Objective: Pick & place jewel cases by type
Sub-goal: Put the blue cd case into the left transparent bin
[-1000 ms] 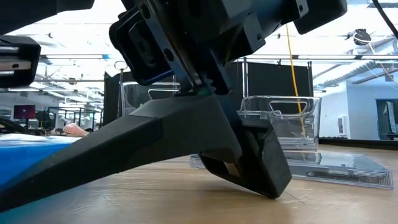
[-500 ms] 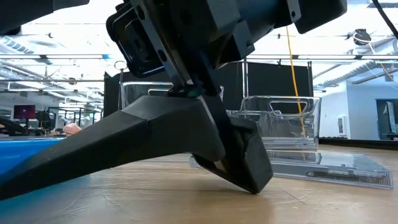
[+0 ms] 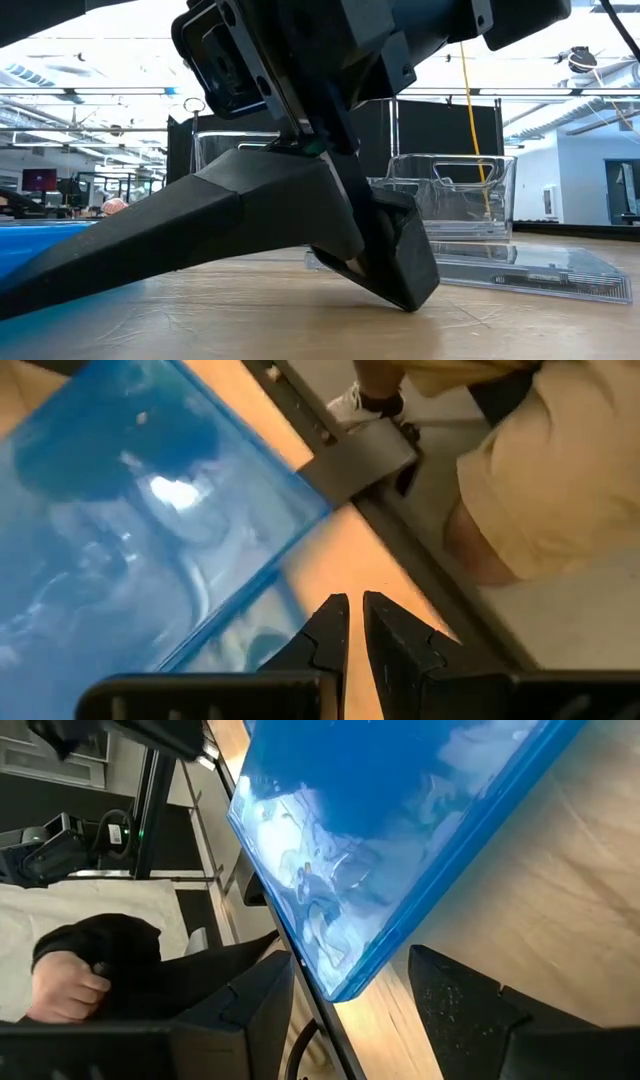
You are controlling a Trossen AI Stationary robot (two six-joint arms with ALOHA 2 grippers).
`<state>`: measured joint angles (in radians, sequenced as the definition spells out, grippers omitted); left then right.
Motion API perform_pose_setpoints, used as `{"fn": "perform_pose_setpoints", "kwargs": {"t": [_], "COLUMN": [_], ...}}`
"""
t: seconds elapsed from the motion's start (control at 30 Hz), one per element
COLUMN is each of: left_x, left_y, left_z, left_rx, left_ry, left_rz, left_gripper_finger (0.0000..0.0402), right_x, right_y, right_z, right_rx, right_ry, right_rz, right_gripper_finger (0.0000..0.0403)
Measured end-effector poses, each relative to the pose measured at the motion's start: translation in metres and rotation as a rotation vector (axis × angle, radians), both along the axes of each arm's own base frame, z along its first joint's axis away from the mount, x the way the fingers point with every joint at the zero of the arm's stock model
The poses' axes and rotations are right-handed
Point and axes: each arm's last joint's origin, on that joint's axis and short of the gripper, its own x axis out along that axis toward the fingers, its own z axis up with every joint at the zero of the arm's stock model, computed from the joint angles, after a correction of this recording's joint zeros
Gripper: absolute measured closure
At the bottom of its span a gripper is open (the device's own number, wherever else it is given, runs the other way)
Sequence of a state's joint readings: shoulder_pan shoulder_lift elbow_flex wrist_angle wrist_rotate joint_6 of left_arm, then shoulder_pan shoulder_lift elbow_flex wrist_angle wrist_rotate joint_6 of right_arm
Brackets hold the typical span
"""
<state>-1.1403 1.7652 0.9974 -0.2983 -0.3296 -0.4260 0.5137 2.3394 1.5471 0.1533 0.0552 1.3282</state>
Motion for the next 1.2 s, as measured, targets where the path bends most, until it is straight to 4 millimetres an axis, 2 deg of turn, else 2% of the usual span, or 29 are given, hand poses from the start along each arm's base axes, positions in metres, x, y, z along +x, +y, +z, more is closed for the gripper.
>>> {"fn": "perform_pose_setpoints", "kwargs": {"t": [0.17, 0.3, 0.77, 1.03, 1.2], "left_x": [0.008, 0.014, 0.036, 0.035, 0.034], "left_y": [-0.012, -0.011, 0.001, 0.001, 0.0], "left_z": [-0.025, -0.033, -0.035, -0.035, -0.036], "left_rx": [-0.014, -0.004, 0.071, 0.068, 0.063], "left_ry": [-0.022, -0.023, -0.097, -0.091, -0.084], "left_rz": [-0.015, 0.018, 0.061, 0.052, 0.048], "left_gripper_finger": [0.0357, 0.0357, 0.0357, 0.0357, 0.0357], "right_x": [0.001, 0.001, 0.003, 0.008, 0.01], "right_y": [0.0, 0.0, 0.003, 0.002, 0.003], "right_z": [0.001, 0.002, 0.005, 0.011, 0.014], "right_rx": [0.0, 0.002, -0.046, -0.097, -0.114], "right_ry": [-0.008, -0.022, -0.091, -0.202, -0.252], "right_rz": [0.0, 0.006, 0.029, -0.03, -0.051], "right_gripper_finger": [0.0215, 0.0215, 0.0215, 0.0218, 0.0246]}}
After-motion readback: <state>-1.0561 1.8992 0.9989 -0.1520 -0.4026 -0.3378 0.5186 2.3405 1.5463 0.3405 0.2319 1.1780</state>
